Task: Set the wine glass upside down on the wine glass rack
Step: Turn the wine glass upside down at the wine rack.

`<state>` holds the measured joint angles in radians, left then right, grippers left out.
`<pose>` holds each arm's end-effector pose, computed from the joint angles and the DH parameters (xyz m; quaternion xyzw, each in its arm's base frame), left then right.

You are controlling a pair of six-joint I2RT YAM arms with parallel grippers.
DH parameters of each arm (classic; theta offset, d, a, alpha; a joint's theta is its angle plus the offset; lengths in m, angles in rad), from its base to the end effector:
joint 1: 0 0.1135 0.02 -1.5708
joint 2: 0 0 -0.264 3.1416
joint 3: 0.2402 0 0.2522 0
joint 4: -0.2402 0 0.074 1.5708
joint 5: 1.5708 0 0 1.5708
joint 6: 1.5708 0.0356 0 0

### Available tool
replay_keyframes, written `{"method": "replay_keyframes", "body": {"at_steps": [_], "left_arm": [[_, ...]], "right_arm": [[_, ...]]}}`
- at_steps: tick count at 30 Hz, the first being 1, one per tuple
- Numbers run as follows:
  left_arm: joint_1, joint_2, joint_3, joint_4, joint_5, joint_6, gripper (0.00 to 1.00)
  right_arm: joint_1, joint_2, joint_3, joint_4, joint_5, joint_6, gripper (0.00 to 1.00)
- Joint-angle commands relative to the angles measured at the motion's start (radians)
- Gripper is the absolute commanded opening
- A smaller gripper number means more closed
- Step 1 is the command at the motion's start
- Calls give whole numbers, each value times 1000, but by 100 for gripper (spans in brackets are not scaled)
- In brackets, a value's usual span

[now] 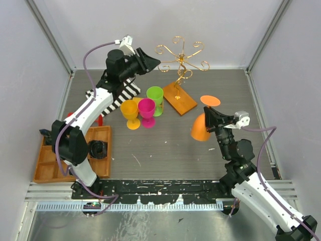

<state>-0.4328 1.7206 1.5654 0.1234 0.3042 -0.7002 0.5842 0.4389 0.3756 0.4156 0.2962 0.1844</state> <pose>0.3755 -0.1852 0.3925 0.0098 0.7177 -0.4609 0.5219 0.1148 0.0634 0.3074 0.0062 0.5787 0.2258 0.7836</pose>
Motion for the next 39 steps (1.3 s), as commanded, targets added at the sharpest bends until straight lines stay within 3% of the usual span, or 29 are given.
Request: {"method": "replay_keyframes", "body": {"at_steps": [1, 13, 32, 39], "left_arm": [[9, 8, -5, 167, 126, -126, 45], [9, 30, -22, 125, 121, -96, 36], [9, 22, -45, 77, 116, -87, 35], [9, 26, -41, 67, 131, -95, 28]], "right_arm": [[0, 40, -5, 245, -21, -108, 1], [-1, 172, 44, 322, -54, -145, 1], [-1, 217, 78, 322, -68, -171, 1], [-1, 372, 99, 489, -69, -284, 1]]}}
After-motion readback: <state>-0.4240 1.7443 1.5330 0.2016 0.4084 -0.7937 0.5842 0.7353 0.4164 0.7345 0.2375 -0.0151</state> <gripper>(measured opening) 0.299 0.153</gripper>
